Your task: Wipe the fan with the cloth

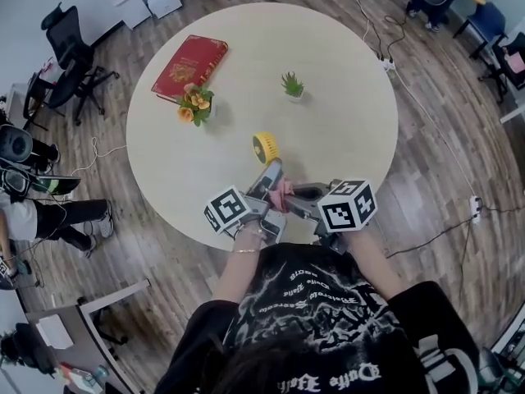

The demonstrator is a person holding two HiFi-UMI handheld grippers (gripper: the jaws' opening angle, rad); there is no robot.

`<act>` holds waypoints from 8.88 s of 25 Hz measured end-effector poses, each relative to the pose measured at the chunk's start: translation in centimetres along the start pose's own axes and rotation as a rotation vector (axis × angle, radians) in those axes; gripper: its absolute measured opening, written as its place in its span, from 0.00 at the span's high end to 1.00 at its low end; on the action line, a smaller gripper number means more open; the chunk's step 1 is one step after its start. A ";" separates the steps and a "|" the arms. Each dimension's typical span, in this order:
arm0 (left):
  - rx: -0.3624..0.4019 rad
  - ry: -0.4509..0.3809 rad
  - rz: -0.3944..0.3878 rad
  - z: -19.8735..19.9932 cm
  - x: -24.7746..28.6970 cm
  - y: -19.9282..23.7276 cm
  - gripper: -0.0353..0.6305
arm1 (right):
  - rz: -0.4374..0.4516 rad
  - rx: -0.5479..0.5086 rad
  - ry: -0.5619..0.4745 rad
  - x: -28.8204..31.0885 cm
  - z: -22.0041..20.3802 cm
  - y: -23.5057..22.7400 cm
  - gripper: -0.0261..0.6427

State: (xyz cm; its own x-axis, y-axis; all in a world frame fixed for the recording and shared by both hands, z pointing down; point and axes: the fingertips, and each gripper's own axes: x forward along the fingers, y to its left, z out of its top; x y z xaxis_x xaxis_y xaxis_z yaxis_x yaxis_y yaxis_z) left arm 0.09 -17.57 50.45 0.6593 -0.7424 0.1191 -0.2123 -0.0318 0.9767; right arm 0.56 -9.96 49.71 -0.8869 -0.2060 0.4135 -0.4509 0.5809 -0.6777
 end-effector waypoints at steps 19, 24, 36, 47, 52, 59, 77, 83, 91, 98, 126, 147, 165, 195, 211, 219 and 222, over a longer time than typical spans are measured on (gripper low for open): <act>-0.087 -0.021 -0.256 1.3 -1.7 -5.5 0.65 | -0.192 0.003 -0.193 -1.6 3.0 -2.2 0.92; -0.105 0.014 -0.296 0.2 -1.7 -6.7 0.65 | -0.144 0.023 -0.296 -2.5 6.2 -1.8 0.92; -0.056 0.159 -0.390 -1.2 -1.5 -9.6 0.65 | -0.023 -0.143 -0.537 -5.8 12.2 1.1 0.92; 0.133 0.357 -0.286 -4.2 -1.2 -9.0 0.65 | 0.005 -0.177 -0.617 -7.4 15.9 1.3 0.92; 0.264 0.388 -0.289 -4.1 -1.2 -9.3 0.65 | -0.011 -0.093 -0.623 -7.0 16.1 -0.5 0.92; 0.311 0.442 -0.354 -5.2 -1.6 -11.1 0.65 | 0.038 0.021 -0.565 -6.1 15.1 -1.9 0.92; 0.316 0.424 -0.422 -3.9 -2.3 -12.1 0.65 | 0.134 0.007 -0.340 -3.3 10.1 -0.6 0.92; 0.336 0.388 -0.303 -3.4 -2.0 -10.3 0.65 | 0.027 -0.091 -0.341 -3.9 9.2 -0.6 0.92; 0.301 0.340 -0.298 -2.5 -2.8 -9.5 0.65 | 0.092 -0.117 -0.323 -3.7 7.9 1.0 0.92; 0.259 0.239 -0.281 -1.4 -3.1 -8.4 0.65 | 0.097 -0.090 -0.315 -3.0 6.7 1.3 0.92; 0.821 0.280 0.572 4.4 -3.7 6.6 0.65 | -0.048 -0.027 -0.298 -5.0 0.3 -0.3 0.92; 1.032 0.623 0.768 0.3 -4.0 13.5 0.64 | -0.135 0.042 -0.296 -5.5 -1.5 -2.2 0.92; 0.907 0.435 0.580 0.1 -5.2 9.1 0.45 | -0.285 -0.024 -0.361 -6.4 -0.1 -4.3 0.92; 1.073 0.060 0.386 2.2 -11.1 -0.3 0.90 | -0.684 -0.302 -0.349 -7.8 1.1 -7.1 0.92; 1.124 0.057 0.413 2.4 -11.1 -0.2 0.92 | -0.691 -0.412 -0.271 -5.8 1.6 -6.1 0.92; 1.113 0.058 0.424 2.7 -11.1 0.4 0.92 | -0.686 -0.392 -0.281 -5.8 2.0 -6.6 0.92; 1.105 0.049 0.424 3.0 -11.1 0.4 0.92 | -0.688 -0.403 -0.269 -5.7 1.8 -6.6 0.92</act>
State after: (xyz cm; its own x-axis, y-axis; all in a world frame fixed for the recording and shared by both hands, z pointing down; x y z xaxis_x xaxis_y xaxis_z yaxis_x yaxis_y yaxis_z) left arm -9.46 -11.30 48.98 0.4078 -0.8072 0.4268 -0.9130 -0.3682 0.1759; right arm 8.36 -14.06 50.70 -0.4440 -0.7681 0.4614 -0.8746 0.4834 -0.0368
